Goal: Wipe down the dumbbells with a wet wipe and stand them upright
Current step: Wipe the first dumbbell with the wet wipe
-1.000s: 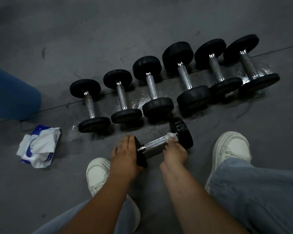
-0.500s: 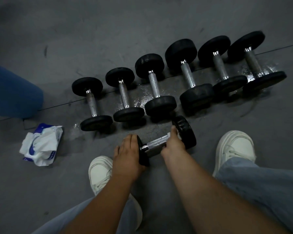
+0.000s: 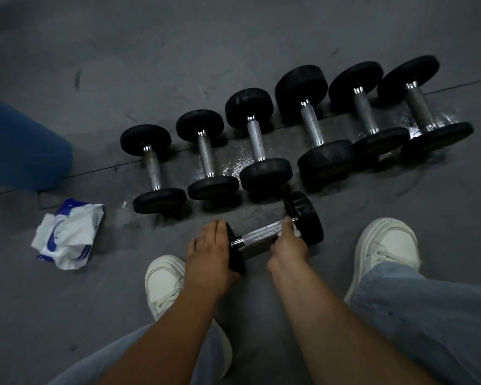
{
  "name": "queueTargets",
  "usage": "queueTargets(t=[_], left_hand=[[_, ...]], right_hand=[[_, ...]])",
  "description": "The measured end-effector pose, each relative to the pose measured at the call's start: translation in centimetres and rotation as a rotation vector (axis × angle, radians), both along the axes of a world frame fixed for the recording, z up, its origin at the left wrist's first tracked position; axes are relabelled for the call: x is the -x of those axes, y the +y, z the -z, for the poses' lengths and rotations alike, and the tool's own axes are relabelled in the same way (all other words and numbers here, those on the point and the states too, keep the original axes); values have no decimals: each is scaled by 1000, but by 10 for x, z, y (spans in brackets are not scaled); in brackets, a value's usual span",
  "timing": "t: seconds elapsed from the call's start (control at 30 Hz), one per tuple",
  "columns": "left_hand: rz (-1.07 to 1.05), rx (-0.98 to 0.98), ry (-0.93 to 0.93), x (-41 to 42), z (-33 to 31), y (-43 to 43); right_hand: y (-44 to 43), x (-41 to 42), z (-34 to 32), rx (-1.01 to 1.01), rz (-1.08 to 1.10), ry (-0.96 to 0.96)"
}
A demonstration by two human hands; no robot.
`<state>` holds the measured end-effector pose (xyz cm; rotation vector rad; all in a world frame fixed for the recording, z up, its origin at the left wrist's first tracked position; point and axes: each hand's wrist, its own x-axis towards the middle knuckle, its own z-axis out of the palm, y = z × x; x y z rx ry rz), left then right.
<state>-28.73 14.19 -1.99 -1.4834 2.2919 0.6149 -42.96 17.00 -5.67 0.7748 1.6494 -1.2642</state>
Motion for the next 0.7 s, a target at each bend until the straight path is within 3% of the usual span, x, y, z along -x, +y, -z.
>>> queueTargets(t=[0.1, 0.23, 0.33, 0.5, 0.7], left_hand=[[1, -6, -12, 0, 2, -2], [-14, 4, 7, 0, 1, 0], [-14, 1, 9, -1, 2, 0], [-17, -11, -1, 1, 2, -1], [-21, 2, 9, 0, 2, 1]], right_hand=[[-14, 10, -3, 64, 86, -120], [21, -7, 6, 15, 70, 41], [30, -4, 2, -28, 52, -101], [2, 13, -21, 161, 153, -236], [8, -3, -10, 75, 30, 32]])
